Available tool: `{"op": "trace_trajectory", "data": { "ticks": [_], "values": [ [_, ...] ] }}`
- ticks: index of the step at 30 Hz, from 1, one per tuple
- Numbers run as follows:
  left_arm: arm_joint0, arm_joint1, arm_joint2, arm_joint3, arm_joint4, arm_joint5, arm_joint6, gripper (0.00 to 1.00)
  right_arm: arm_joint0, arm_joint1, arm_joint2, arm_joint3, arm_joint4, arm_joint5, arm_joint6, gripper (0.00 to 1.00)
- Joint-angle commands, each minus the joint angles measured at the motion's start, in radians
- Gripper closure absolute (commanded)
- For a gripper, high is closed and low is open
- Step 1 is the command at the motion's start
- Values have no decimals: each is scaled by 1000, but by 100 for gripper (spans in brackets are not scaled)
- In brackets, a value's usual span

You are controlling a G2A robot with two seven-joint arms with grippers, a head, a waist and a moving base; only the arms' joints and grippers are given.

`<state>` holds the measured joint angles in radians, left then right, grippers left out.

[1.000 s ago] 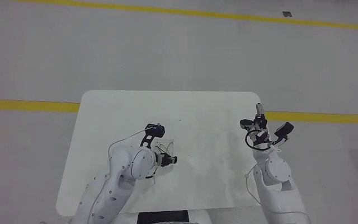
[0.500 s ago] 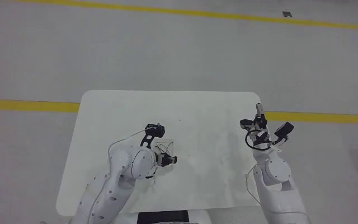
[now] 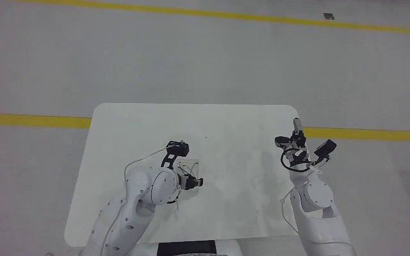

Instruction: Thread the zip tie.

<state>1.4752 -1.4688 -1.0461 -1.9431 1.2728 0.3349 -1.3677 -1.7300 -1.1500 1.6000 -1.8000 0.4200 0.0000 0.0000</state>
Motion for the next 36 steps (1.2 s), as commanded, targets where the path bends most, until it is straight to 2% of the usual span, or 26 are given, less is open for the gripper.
{"op": "trace_trajectory", "data": {
  "ticks": [1,4,7,13,14,24,25,29,36],
  "values": [
    [-3,-5,8,-6,30,5,-1,0,0,0,0,0,0,0,0,0],
    [-2,-24,8,-20,80,5,-22,0,0,0,0,0,0,0,0,0],
    [16,-61,-13,-8,118,5,-22,0,0,0,0,0,0,0,0,0],
    [51,-154,-43,36,183,5,-22,0,0,0,0,0,0,0,0,0],
    [52,-163,-48,37,200,5,-22,0,0,0,0,0,0,0,0,0],
    [53,-163,-48,43,198,0,-21,0,0,0,0,0,0,0,0,0],
    [53,-161,-50,51,193,-17,-18,0,0,0,0,0,0,0,0,0],
    [33,-146,-89,72,171,-137,-22,0,0,0,0,0,0,0,0,0],
    [-8,-122,-131,132,148,-246,-22,0,0,0,0,0,0,0,0,0]
  ]
}}
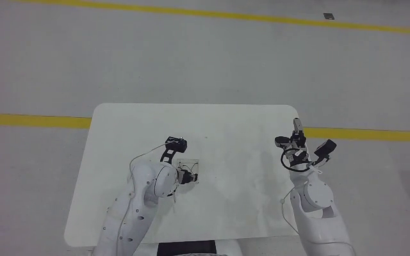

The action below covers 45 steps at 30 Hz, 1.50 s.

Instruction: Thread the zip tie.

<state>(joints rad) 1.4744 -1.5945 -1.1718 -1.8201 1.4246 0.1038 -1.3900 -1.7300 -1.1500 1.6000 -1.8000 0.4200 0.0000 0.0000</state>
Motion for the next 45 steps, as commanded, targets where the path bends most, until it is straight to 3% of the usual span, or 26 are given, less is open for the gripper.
{"op": "trace_trajectory", "data": {
  "ticks": [1,5,10,17,20,23,31,39,40,41,42,43,45],
  "values": [
    [-13,6,-8,15,-7,-23,0,0,0,0,0,0,0,0,0,0],
    [-41,17,-13,37,-27,-36,0,0,0,0,0,0,0,0,0,0],
    [-73,24,-4,55,-45,-9,0,0,0,0,0,0,0,0,0,0],
    [-73,24,-4,55,-45,-9,0,0,0,0,0,0,0,0,0,0],
    [-77,23,-5,67,-100,7,39,0,0,0,0,0,0,0,0,0],
    [-91,22,9,72,-132,26,34,0,0,0,0,0,0,0,0,0],
    [-93,24,27,72,-113,38,68,0,0,0,0,0,0,0,0,0],
    [-92,29,74,25,-117,86,23,0,0,0,0,0,0,0,0,0],
    [-92,29,81,21,-118,90,14,14,0,0,0,0,0,0,0,0],
    [-93,30,87,17,-116,98,7,18,0,0,0,0,0,0,0,0],
    [-94,31,91,17,-111,102,2,30,0,0,0,0,0,0,0,0],
    [-95,32,94,17,-110,107,0,53,0,0,0,0,0,0,0,0],
    [-99,34,99,28,-105,116,0,59,0,0,0,0,0,0,0,0]
  ]
}}
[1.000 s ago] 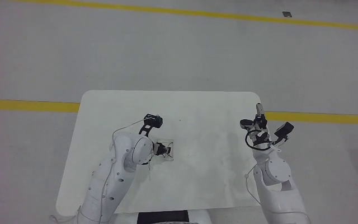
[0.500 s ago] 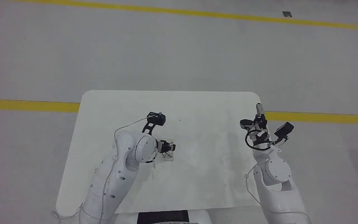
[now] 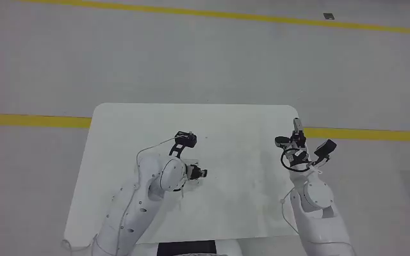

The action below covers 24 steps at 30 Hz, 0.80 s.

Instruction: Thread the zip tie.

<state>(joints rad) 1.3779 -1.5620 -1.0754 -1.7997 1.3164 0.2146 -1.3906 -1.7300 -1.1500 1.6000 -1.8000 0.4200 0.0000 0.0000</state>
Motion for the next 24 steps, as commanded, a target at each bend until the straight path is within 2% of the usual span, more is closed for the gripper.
{"op": "trace_trajectory", "data": {
  "ticks": [1,2,4,7,10,15,24],
  "values": [
    [-6,2,1,14,8,15,1,64,0,0,0,0,0,0,0,0],
    [-10,3,2,23,14,22,1,67,0,0,0,0,0,0,0,0],
    [-19,5,2,41,14,33,1,67,0,0,0,0,0,0,0,0],
    [-30,7,3,62,5,37,1,70,0,0,0,0,0,0,0,0],
    [-39,10,6,84,-3,37,1,68,0,0,0,0,0,0,0,0],
    [-54,13,15,120,-6,48,2,74,0,0,0,0,0,0,0,0],
    [-86,14,44,208,-20,73,36,77,0,0,0,0,0,0,0,0]
  ]
}}
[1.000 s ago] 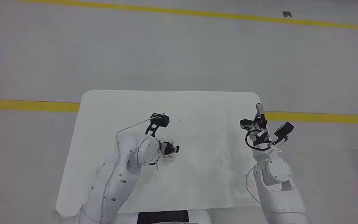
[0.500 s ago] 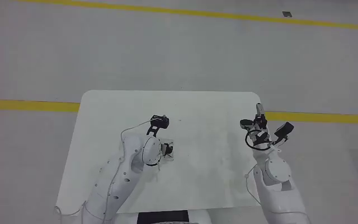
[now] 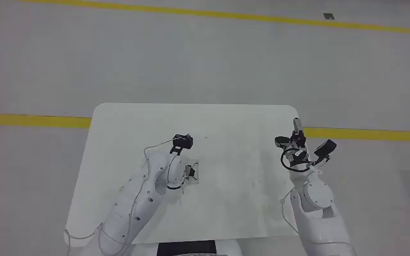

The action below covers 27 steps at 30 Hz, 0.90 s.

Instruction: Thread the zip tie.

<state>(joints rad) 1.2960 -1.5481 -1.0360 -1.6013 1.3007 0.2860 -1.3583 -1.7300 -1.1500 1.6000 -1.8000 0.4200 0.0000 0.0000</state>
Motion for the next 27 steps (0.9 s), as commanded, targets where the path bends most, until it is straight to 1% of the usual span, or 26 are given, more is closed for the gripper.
{"op": "trace_trajectory", "data": {
  "ticks": [1,9,16,24,27],
  "values": [
    [-8,0,9,18,-3,4,8,77,0,0,0,0,0,0,0,0],
    [-38,-3,45,79,-4,33,38,78,0,0,0,0,0,0,0,0],
    [-54,-4,68,116,-3,54,68,76,0,0,0,0,0,0,0,0],
    [-63,-7,80,144,-6,54,99,73,0,0,0,0,0,0,0,0],
    [-69,-9,86,156,-3,54,102,74,0,0,0,0,0,0,0,0]
  ]
}}
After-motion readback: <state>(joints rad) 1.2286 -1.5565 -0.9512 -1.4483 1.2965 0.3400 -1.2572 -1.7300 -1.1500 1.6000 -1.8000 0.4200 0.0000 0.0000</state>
